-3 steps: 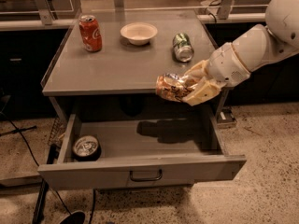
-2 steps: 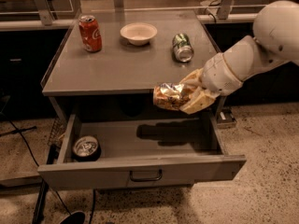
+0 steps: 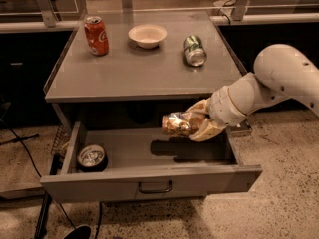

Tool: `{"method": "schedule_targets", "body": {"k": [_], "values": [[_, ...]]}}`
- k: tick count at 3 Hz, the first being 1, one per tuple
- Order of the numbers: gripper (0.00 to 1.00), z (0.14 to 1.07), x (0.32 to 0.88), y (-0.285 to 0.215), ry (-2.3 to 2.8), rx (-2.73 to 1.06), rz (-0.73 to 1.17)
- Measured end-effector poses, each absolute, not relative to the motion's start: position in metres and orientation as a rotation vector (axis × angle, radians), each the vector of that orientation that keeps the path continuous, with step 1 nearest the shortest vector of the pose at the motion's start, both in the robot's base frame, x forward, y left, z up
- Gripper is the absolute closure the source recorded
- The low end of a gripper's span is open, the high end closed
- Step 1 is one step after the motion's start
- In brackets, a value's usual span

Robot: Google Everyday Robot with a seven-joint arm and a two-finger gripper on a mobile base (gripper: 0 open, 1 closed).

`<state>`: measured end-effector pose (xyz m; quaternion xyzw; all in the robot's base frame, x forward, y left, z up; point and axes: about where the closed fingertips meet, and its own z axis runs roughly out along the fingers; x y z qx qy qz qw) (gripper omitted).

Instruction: Place orange can into top drawer

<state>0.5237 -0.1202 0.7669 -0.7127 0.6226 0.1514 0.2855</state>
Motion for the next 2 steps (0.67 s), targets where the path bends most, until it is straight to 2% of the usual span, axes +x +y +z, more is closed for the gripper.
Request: {"method": "schedule_targets", "body": {"k": [2], "values": [[1.0,0.7314,0.5307,-0.1187,1.624,-1.895,0.398]]}}
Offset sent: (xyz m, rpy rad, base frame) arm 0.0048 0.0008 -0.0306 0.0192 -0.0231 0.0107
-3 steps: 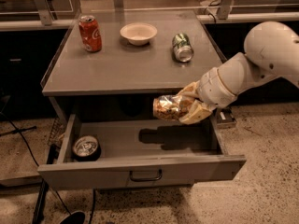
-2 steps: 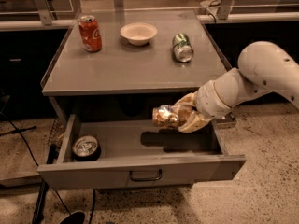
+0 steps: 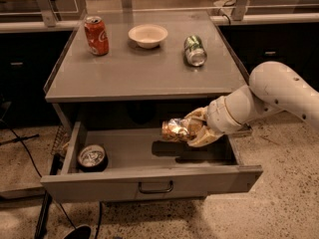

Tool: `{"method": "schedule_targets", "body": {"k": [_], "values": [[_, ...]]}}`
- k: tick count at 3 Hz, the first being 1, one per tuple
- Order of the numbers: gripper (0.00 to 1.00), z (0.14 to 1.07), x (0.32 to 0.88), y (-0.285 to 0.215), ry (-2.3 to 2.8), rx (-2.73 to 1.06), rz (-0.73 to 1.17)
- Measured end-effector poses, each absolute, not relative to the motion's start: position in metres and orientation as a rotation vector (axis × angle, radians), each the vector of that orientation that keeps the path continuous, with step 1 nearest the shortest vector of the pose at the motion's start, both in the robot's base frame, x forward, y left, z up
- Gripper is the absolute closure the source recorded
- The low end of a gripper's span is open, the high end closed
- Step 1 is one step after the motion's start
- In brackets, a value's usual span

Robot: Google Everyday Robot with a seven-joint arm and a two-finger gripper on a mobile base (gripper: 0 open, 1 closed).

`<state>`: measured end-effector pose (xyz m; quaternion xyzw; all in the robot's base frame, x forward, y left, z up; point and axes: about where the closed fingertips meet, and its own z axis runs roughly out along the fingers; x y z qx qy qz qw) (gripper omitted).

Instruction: Place orange can into top drawer

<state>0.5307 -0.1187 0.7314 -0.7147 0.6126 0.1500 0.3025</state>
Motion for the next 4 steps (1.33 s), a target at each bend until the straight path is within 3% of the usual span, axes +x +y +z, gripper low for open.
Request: {"method": "schedule_targets", "body": {"k": [4], "values": [[1.0,0.662,0.54,-0.085,1.537,-1.916,0.503]]}}
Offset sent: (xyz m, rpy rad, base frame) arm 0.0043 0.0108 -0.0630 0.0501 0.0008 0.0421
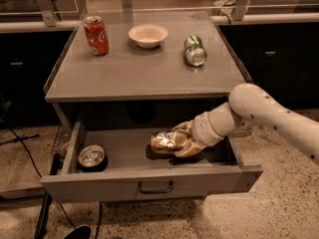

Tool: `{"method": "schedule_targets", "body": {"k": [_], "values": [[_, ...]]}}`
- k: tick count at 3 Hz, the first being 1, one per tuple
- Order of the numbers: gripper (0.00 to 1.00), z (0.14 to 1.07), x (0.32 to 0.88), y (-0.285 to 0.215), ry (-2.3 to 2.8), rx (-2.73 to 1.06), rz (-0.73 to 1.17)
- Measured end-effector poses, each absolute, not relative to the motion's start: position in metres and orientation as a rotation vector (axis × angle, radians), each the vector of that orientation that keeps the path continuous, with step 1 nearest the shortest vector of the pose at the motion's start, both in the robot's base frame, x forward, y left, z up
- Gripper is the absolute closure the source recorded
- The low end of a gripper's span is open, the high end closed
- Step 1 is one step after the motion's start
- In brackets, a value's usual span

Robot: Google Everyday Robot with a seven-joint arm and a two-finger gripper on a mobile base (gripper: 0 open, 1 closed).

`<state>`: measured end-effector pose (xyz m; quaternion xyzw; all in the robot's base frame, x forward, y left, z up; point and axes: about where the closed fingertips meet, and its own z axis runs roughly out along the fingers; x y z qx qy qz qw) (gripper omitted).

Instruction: Place orange can into top drawer

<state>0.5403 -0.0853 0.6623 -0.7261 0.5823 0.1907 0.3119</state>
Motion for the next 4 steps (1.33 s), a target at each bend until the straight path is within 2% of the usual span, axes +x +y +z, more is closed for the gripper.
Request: {"method": "schedule_targets", "body": {"k": [1,2,3,4], "values": [[1.0,0.6325,0.5497,-0.0621,1.517,-1.933,0.555],[1.0,0.6243,0.5516,-0.0592,1.521,-1.935,0.565],[0.84,0.6242,0.5515,-0.0591,1.521,-1.935,0.565],[0.53,0.6242,0.5515,-0.0591,1.521,-1.935,0.565]]}}
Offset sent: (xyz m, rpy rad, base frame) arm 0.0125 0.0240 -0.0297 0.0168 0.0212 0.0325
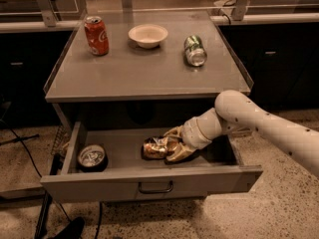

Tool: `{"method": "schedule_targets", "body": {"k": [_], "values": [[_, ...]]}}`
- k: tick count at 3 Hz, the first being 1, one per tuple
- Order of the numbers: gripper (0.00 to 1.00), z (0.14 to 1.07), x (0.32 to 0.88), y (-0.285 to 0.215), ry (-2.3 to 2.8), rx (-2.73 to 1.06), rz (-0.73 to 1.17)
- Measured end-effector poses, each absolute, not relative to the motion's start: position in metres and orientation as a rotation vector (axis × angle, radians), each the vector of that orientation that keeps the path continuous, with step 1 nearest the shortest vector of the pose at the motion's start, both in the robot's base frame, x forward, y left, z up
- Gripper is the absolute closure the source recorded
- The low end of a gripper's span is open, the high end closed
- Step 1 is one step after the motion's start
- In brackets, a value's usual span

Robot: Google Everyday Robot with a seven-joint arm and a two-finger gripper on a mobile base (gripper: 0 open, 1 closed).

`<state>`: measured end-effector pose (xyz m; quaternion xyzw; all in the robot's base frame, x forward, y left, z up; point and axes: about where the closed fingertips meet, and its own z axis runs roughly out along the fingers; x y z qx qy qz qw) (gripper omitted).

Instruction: Place orange can into top drawer

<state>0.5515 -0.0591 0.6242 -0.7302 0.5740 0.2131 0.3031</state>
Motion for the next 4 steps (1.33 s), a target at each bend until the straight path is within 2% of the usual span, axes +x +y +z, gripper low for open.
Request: {"method": "schedule_targets", "body": {"k": [2,3,4], "values": [[0.06,0.6242,0.5515,-0.0591,1.521,-1.936,0.565],[0.0,0.6242,0.5515,-0.0591,1.521,-1.936,0.565],[0.0,0.6241,0.5515,-0.059,1.521,-1.936,0.565]]}}
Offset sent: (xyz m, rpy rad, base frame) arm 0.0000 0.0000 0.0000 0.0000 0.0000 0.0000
